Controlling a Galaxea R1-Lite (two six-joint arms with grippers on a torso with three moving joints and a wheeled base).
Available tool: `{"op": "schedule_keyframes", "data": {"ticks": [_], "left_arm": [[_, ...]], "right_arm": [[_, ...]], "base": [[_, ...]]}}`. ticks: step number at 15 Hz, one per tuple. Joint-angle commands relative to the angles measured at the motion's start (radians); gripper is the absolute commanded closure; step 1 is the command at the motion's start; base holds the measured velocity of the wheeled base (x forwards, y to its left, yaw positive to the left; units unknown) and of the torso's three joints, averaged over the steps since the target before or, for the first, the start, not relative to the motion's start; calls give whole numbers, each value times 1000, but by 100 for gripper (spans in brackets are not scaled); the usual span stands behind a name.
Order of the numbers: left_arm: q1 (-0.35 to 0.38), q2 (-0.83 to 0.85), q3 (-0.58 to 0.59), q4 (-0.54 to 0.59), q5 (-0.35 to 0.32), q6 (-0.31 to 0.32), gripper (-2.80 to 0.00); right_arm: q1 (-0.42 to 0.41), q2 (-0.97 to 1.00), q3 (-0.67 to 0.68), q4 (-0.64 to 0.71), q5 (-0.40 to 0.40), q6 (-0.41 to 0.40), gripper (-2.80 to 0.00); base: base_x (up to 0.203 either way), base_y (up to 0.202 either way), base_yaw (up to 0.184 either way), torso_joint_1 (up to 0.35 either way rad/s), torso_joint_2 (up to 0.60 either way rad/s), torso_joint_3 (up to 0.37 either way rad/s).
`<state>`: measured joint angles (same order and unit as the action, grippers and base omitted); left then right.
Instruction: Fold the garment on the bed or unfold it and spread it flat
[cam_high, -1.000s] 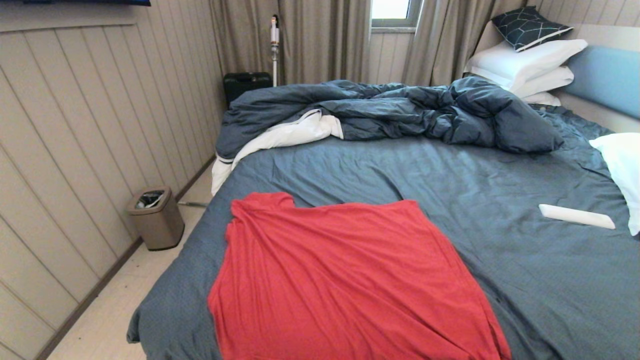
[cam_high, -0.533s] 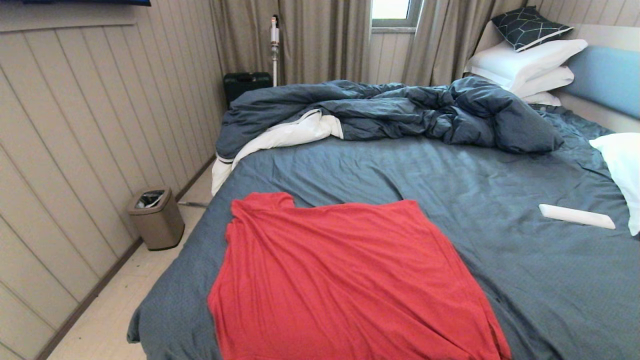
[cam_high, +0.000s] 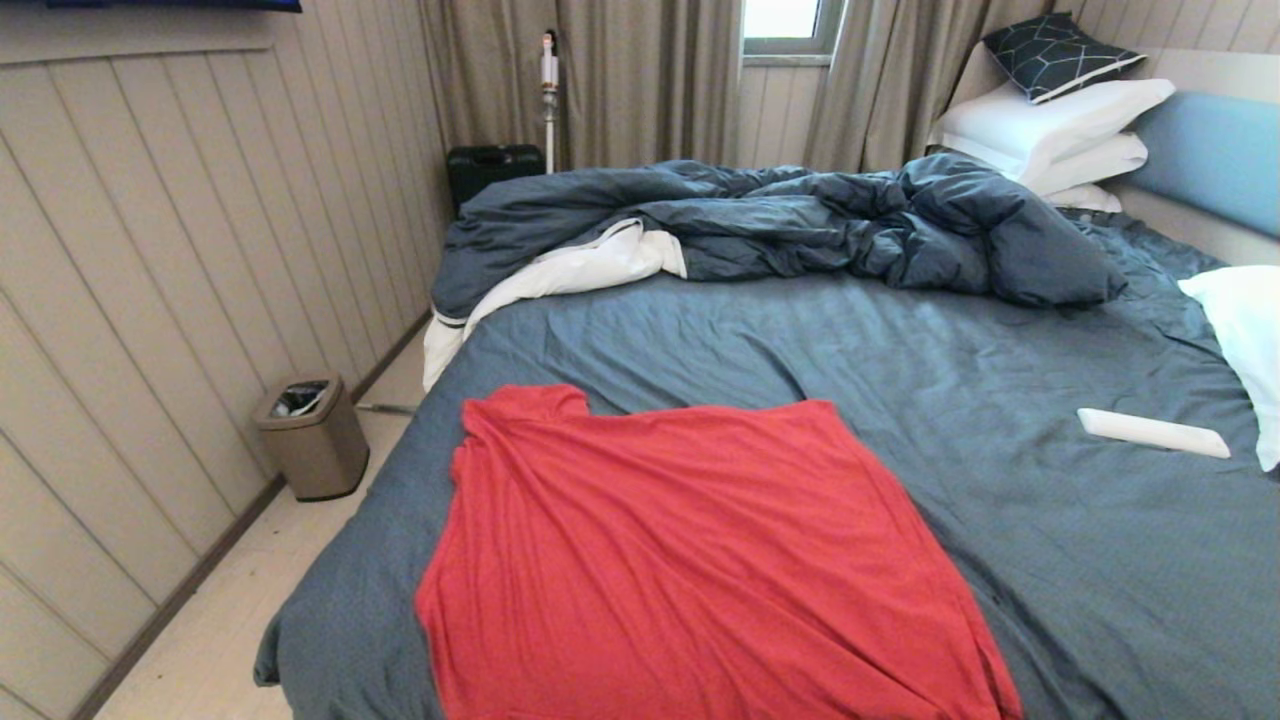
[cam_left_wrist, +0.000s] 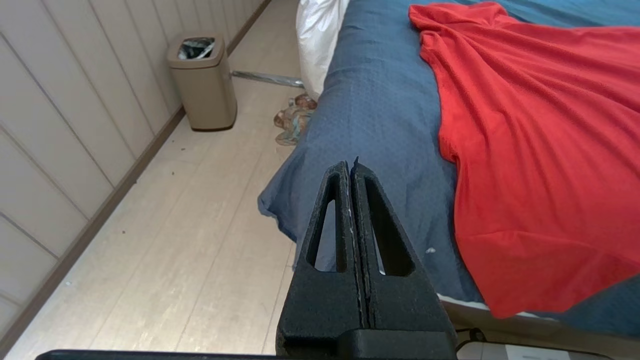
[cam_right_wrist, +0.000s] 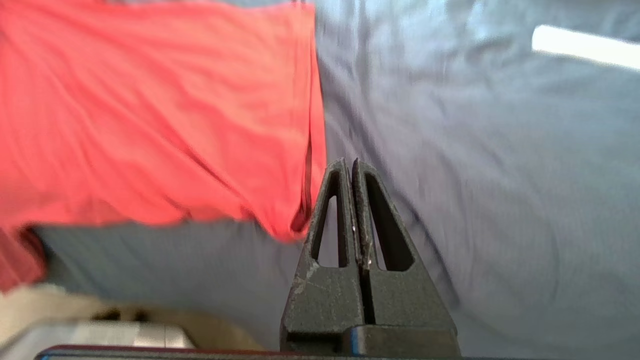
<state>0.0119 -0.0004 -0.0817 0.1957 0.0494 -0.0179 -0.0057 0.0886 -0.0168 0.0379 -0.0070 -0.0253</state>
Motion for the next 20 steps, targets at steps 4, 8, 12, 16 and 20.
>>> {"op": "schedule_keyframes", "data": {"ticks": [4,8,12,16,20], "left_arm": [[0,2,49,-177,-5,6,0],[0,0,82,-294,-57,19,0],[-3,0,82,-282,-57,10,0],[-1,2,82,-280,-54,41,0],[-3,2,82,-286,-56,43,0]], "right_arm": [[4,-82,17,-39,2,13,0],[5,-85,17,-46,22,-27,0],[4,-87,17,-38,18,15,0],[4,-87,17,-39,19,8,0],[3,-86,17,-38,12,18,0]], "base": [[0,0,0,0,0,0],[0,0,0,0,0,0],[0,0,0,0,0,0],[0,0,0,0,0,0],[0,0,0,0,0,0]]}}
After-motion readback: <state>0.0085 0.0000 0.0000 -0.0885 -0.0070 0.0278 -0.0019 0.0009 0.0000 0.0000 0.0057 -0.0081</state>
